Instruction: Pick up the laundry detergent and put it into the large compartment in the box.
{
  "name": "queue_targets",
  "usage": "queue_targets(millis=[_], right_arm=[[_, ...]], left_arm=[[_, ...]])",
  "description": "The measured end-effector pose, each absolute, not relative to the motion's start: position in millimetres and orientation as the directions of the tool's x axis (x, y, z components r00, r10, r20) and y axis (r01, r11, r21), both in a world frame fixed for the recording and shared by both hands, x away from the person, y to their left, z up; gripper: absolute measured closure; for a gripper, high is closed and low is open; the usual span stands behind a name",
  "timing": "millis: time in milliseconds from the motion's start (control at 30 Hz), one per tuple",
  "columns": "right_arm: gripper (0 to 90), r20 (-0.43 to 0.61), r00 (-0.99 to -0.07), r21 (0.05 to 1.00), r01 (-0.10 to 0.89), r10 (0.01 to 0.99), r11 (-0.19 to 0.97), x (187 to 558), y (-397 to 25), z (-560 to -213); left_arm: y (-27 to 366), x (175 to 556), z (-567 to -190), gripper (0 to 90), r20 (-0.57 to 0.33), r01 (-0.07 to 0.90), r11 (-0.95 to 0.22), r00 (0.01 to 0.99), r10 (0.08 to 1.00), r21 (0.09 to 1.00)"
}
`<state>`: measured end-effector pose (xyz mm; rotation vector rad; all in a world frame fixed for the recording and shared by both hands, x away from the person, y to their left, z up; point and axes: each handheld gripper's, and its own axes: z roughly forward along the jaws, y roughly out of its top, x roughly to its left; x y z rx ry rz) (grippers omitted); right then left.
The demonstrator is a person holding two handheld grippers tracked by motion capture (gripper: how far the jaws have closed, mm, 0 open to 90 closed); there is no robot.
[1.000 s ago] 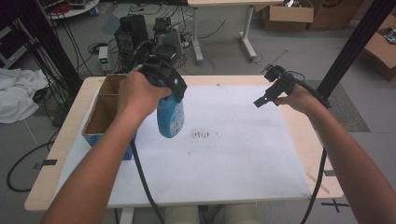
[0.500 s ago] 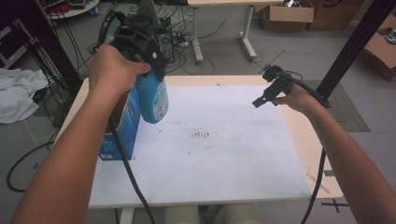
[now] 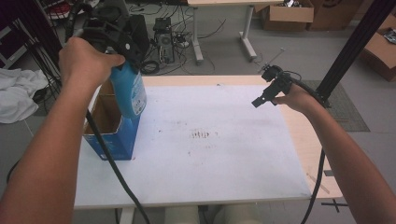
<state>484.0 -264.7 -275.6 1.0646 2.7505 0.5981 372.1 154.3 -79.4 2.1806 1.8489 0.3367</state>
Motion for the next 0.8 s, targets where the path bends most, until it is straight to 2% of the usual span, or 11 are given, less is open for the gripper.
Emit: queue_targets(millis=[367, 800], right_arm=[[17.7, 0.017, -0.743, 0.406, 0.617, 0.669, 0.674, 484, -263, -275], [17.7, 0.018, -0.74, 0.4, 0.622, 0.672, 0.674, 485, -265, -277]], left_arm=[[181, 372, -78, 37.8, 0.038, 0.923, -0.09, 0.081, 0.996, 0.375], [200, 379, -91, 37.8, 0.073, 0.922, -0.058, 0.032, 0.997, 0.382]])
